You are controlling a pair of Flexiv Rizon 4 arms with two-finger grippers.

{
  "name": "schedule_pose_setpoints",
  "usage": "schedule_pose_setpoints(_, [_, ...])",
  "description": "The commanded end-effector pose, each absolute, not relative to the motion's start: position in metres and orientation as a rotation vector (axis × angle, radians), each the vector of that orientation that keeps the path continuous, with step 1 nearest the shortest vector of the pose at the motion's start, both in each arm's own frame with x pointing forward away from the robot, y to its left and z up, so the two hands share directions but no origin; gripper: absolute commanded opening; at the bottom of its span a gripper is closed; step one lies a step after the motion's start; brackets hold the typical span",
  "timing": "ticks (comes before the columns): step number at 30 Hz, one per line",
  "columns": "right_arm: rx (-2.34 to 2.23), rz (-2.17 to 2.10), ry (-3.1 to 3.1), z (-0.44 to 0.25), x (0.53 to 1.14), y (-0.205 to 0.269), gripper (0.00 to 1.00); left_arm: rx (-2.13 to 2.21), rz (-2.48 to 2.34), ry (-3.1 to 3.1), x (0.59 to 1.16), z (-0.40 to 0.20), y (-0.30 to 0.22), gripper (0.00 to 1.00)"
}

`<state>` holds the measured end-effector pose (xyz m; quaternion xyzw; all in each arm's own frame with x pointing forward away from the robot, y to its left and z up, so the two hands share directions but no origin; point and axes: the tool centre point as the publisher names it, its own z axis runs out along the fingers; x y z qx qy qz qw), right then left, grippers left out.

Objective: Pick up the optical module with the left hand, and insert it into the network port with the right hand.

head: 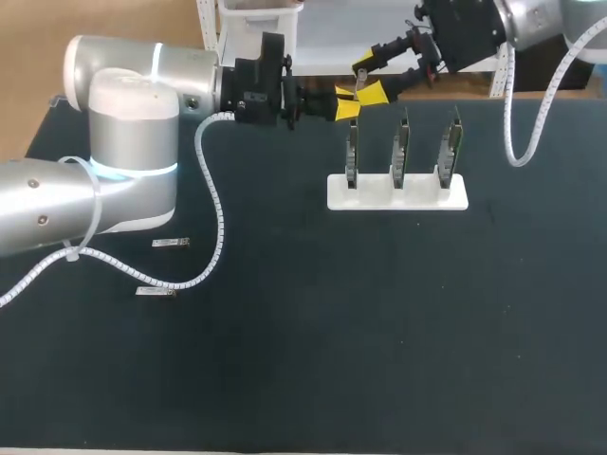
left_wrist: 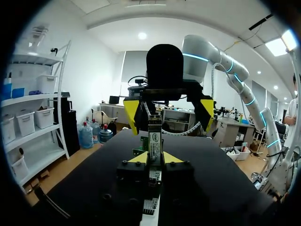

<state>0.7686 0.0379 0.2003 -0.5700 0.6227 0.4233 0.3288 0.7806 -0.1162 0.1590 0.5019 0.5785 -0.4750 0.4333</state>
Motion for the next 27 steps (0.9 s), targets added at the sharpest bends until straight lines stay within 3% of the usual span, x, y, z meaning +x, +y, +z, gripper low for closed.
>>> schedule_pose_setpoints(1, [-1.488, 1.104, 1.631, 0.2010, 0.7678, 0.0386, 0.00, 1.247, -1.179, 1.441, 0.7790, 0.1590, -0.1157, 0.00])
schedule_pose_setpoints(21, [-1.501, 1.127, 1.631, 0.1986, 0.7633, 0.0401, 0.00, 1.247, -1.179, 1.441, 0.7790, 0.1590, -0.1157, 0.00])
schedule_pose_setpoints(22, [-1.498, 1.126, 1.632, 0.1986, 0.7634, 0.0396, 0.00, 1.247, -1.179, 1.441, 0.7790, 0.1590, -0.1157, 0.13])
schedule_pose_setpoints(23, [-1.497, 1.126, 1.632, 0.1986, 0.7635, 0.0391, 0.00, 1.247, -1.179, 1.441, 0.7790, 0.1590, -0.1157, 1.00])
schedule_pose_setpoints(27, [-1.493, 1.125, 1.632, 0.1985, 0.7636, 0.0380, 0.00, 1.247, -1.179, 1.441, 0.7790, 0.1590, -0.1157, 1.00])
